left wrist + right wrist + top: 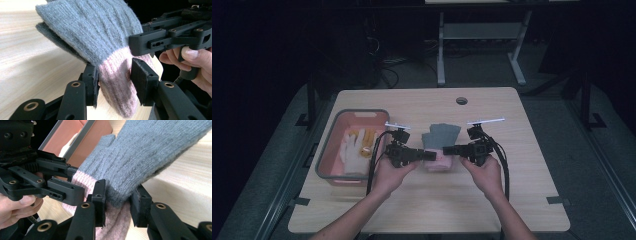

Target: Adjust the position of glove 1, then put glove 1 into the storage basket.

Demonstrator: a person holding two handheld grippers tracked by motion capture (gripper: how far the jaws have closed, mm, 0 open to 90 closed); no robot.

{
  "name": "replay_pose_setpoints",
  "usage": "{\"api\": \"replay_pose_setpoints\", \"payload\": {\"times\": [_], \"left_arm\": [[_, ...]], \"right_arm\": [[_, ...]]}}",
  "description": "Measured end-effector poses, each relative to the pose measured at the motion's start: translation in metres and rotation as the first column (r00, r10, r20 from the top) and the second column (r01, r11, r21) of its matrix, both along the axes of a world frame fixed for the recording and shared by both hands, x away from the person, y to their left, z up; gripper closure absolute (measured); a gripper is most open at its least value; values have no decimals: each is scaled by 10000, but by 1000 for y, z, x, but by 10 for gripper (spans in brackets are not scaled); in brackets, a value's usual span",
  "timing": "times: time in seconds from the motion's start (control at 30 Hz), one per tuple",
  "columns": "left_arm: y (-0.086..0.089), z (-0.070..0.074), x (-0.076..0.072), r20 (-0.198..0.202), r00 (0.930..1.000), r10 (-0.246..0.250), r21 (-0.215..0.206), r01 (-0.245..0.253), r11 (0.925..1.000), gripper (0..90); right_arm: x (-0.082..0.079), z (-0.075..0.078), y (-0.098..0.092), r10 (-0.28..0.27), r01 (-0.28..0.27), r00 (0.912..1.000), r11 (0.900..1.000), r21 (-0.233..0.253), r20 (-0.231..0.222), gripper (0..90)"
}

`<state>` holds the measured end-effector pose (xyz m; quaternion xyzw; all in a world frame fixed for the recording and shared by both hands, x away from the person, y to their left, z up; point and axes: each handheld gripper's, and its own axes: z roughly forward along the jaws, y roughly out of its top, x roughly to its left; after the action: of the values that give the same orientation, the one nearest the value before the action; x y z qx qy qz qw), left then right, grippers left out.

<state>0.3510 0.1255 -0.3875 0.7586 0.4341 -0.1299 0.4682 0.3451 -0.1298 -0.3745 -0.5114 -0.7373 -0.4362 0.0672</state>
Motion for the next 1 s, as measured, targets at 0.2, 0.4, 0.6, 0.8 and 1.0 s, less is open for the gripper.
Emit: {"api": "replay_pose_setpoints", "payload": {"times": [0.2,0.4,0.6,0.8,1.0], "left_arm": [[7,2,0,6,9999,112,6,-112,9999,582],[13,5,1,92,9998,186,16,-186,9998,580],[22,9,-1,154,9994,304,44,-305,9995,579],[33,13,-1,200,9988,437,57,-438,9990,579],[40,15,0,254,9979,590,-7,-590,9983,580]], "right_arm": [[3,4,8,97,-96,9999,9999,-101,33,683],[5,7,14,194,-194,9998,9998,-98,87,683],[7,10,22,362,-362,9991,9993,-34,212,683],[10,13,33,507,-507,9985,9987,-19,214,684],[14,17,42,623,-621,9978,9980,-109,227,683]]}}
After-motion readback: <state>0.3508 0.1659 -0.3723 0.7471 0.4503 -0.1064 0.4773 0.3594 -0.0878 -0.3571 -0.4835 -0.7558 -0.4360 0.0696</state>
